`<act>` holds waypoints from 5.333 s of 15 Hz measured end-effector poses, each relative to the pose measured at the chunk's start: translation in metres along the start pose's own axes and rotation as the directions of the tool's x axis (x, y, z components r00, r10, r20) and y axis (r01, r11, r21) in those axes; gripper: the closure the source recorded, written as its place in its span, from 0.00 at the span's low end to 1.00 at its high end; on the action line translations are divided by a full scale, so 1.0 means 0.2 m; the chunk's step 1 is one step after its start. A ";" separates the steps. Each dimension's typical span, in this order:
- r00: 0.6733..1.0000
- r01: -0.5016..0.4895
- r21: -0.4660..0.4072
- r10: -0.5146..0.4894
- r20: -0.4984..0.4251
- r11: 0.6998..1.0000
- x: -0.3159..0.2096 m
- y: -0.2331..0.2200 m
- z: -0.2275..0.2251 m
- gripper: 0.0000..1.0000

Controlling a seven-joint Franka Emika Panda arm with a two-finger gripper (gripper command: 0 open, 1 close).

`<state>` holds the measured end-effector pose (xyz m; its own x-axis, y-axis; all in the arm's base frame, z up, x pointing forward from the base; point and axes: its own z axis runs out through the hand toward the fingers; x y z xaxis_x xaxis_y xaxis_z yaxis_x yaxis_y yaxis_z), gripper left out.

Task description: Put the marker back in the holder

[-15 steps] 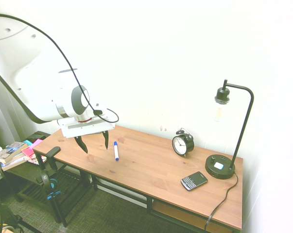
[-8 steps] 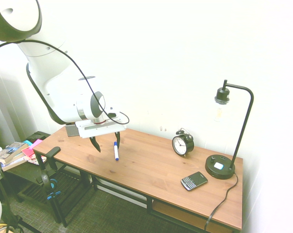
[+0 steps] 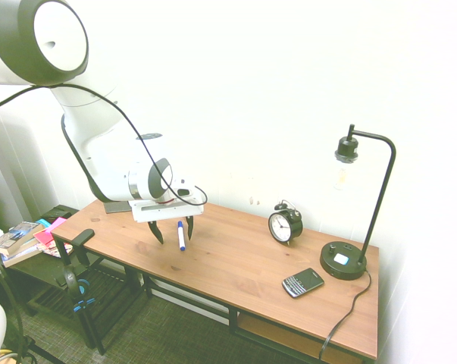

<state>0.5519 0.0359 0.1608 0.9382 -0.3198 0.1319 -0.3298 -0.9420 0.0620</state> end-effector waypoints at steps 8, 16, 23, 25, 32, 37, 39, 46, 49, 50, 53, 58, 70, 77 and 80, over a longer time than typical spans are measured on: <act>1.000 -0.004 0.017 0.004 0.013 1.000 0.02 -0.02 0.01 1.00; 1.000 -0.006 0.019 0.005 0.027 1.000 0.03 -0.04 0.02 1.00; 0.999 -0.020 0.018 0.019 0.037 1.000 0.04 -0.04 0.02 1.00; 0.996 -0.063 0.024 0.061 0.069 0.998 0.05 -0.05 0.01 1.00; 0.861 -0.245 0.005 0.215 0.461 0.969 0.08 -0.31 -0.44 1.00; 0.705 -0.450 0.022 0.340 0.623 0.893 0.24 -0.57 -0.78 1.00; 0.643 -0.531 0.005 0.399 0.654 0.847 0.28 -0.66 -0.74 1.00; 0.529 -0.645 -0.049 0.491 0.692 0.763 0.42 -0.78 -0.48 1.00; 0.498 -0.666 -0.049 0.493 0.713 0.744 0.48 -0.78 -0.41 1.00; 0.491 -0.672 -0.049 0.494 0.717 0.739 0.50 -0.78 -0.38 1.00; 0.479 -0.670 -0.059 0.492 0.727 0.740 0.53 -0.78 -0.31 0.00; 0.478 -0.669 -0.057 0.488 0.730 0.741 0.56 -0.78 -0.27 0.00; 0.596 -0.605 -0.010 0.462 0.657 0.796 0.52 -0.86 -0.43 0.00; 0.834 -0.418 -0.127 0.435 0.339 0.900 0.32 -0.53 -0.93 0.00; 0.890 -0.389 -0.201 0.423 0.171 0.899 0.25 -0.31 -0.96 0.00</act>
<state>0.5980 0.0972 0.3531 0.7131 -0.7006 -0.0252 -0.6825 -0.7020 0.2034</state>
